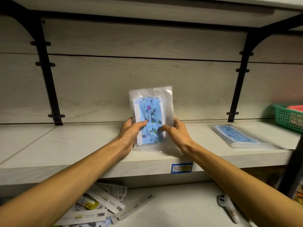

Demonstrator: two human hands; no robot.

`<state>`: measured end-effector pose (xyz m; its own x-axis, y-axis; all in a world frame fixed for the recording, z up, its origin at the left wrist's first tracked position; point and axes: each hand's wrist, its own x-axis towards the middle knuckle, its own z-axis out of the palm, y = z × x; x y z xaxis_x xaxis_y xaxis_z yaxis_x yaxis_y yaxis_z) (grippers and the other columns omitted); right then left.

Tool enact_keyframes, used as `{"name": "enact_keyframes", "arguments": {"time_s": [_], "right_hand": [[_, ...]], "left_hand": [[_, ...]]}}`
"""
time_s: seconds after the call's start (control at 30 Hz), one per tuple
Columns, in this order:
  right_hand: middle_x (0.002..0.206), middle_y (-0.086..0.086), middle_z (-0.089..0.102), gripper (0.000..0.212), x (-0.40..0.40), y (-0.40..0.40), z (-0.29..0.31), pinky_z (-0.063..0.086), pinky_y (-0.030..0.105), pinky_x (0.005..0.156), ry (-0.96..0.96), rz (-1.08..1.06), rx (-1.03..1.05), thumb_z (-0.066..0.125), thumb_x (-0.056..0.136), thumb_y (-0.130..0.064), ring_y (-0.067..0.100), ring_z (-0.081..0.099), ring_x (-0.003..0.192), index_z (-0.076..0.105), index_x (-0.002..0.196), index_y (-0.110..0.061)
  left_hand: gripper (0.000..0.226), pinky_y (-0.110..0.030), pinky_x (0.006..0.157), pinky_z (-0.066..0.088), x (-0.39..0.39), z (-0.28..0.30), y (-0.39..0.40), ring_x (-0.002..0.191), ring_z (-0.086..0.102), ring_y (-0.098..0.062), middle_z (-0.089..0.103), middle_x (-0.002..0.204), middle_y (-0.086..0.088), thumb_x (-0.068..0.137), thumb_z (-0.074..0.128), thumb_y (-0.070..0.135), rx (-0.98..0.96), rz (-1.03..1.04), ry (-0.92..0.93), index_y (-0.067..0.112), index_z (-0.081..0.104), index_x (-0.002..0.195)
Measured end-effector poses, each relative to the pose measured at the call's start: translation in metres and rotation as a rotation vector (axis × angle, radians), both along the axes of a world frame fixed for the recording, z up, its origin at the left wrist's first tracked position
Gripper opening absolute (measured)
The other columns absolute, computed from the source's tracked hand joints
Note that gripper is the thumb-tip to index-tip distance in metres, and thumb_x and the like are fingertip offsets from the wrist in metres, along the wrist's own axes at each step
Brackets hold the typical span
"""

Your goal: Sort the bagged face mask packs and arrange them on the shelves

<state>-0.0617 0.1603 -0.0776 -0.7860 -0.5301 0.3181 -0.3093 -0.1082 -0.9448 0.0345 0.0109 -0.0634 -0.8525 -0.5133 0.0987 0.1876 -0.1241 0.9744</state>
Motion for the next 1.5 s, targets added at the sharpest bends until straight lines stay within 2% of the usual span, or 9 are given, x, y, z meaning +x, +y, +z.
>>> {"name": "enact_keyframes", "arguments": {"time_s": [0.13,0.27,0.4,0.5,0.57,0.77,1.0,1.27,1.5], "right_hand": [[0.113,-0.005,0.067,0.067,-0.002,0.007,-0.003,0.053,0.015,0.070,0.036,-0.140,-0.006,0.076,0.067,-0.037,0.007,0.068,0.096,0.051,0.128,-0.023],[0.125,0.005,0.063,0.099,-0.001,0.007,-0.006,0.056,0.036,0.093,-0.174,-0.098,-0.005,0.083,0.054,-0.055,0.015,0.068,0.105,0.047,0.137,-0.015],[0.111,0.011,0.075,0.070,0.014,-0.017,-0.003,0.059,0.039,0.084,-0.329,0.063,-0.173,0.084,0.059,-0.033,0.023,0.073,0.097,0.062,0.120,-0.006],[0.106,0.014,0.076,0.046,0.016,-0.026,0.001,0.060,0.048,0.085,-0.376,-0.076,-0.286,0.074,0.076,-0.009,0.032,0.073,0.096,0.061,0.119,-0.002],[0.109,0.014,0.074,0.037,0.015,-0.022,0.005,0.059,0.050,0.090,-0.308,-0.135,-0.302,0.066,0.083,0.002,0.032,0.073,0.100,0.060,0.118,-0.004],[0.097,-0.001,0.071,0.029,0.004,0.005,0.014,0.054,0.014,0.061,0.000,-0.181,-0.163,0.064,0.085,0.003,0.008,0.073,0.082,0.059,0.105,-0.016],[0.096,0.003,0.074,0.032,-0.005,0.015,-0.006,0.056,0.017,0.061,0.061,-0.117,-0.023,0.064,0.079,0.010,0.007,0.073,0.083,0.063,0.104,-0.011],[0.092,0.008,0.075,0.044,-0.007,0.013,-0.004,0.057,0.022,0.062,0.004,-0.001,-0.058,0.064,0.062,-0.008,0.017,0.074,0.082,0.064,0.106,-0.005],[0.113,0.013,0.067,0.061,-0.007,0.012,-0.008,0.058,0.026,0.072,0.013,-0.026,-0.068,0.067,0.058,-0.014,0.025,0.068,0.101,0.058,0.118,-0.014]], "left_hand": [[0.030,-0.052,0.095,0.056,0.002,0.007,-0.006,0.109,0.070,-0.035,0.073,0.118,-0.017,0.097,0.061,0.006,0.137,-0.003,0.112,0.005,0.060,0.127],[0.035,-0.051,0.104,0.049,-0.002,0.012,-0.010,0.119,0.065,-0.034,0.068,0.127,-0.018,0.101,0.051,0.010,0.332,-0.091,0.234,0.002,0.058,0.135],[0.031,-0.044,0.086,0.057,-0.004,0.017,0.006,0.103,0.072,-0.031,0.073,0.118,-0.016,0.099,0.046,0.008,0.486,-0.171,0.283,0.007,0.063,0.125],[0.040,-0.052,0.101,0.050,-0.005,0.019,0.008,0.117,0.065,-0.038,0.069,0.126,-0.020,0.094,0.046,0.007,0.535,-0.180,0.326,0.007,0.061,0.131],[0.045,-0.053,0.110,0.043,-0.003,0.020,-0.002,0.123,0.061,-0.039,0.066,0.131,-0.020,0.092,0.048,0.007,0.493,-0.174,0.314,0.007,0.058,0.137],[0.058,-0.045,0.114,0.037,0.011,0.006,-0.055,0.125,0.059,-0.036,0.061,0.137,-0.022,0.083,0.065,0.003,0.179,-0.028,0.233,-0.001,0.053,0.139],[0.059,-0.032,0.070,0.062,0.028,-0.023,-0.076,0.093,0.076,-0.021,0.078,0.107,-0.003,0.064,0.091,0.011,-0.295,-0.099,-0.062,0.016,0.063,0.116],[0.067,-0.017,0.066,0.058,0.028,-0.017,-0.063,0.093,0.074,-0.008,0.076,0.100,0.017,0.061,0.093,0.025,-0.393,-0.095,0.013,0.029,0.056,0.117],[0.085,-0.029,0.084,0.060,0.025,-0.020,-0.065,0.104,0.072,-0.018,0.069,0.119,-0.005,0.059,0.095,0.019,-0.372,-0.021,0.066,0.019,0.048,0.130]]}}
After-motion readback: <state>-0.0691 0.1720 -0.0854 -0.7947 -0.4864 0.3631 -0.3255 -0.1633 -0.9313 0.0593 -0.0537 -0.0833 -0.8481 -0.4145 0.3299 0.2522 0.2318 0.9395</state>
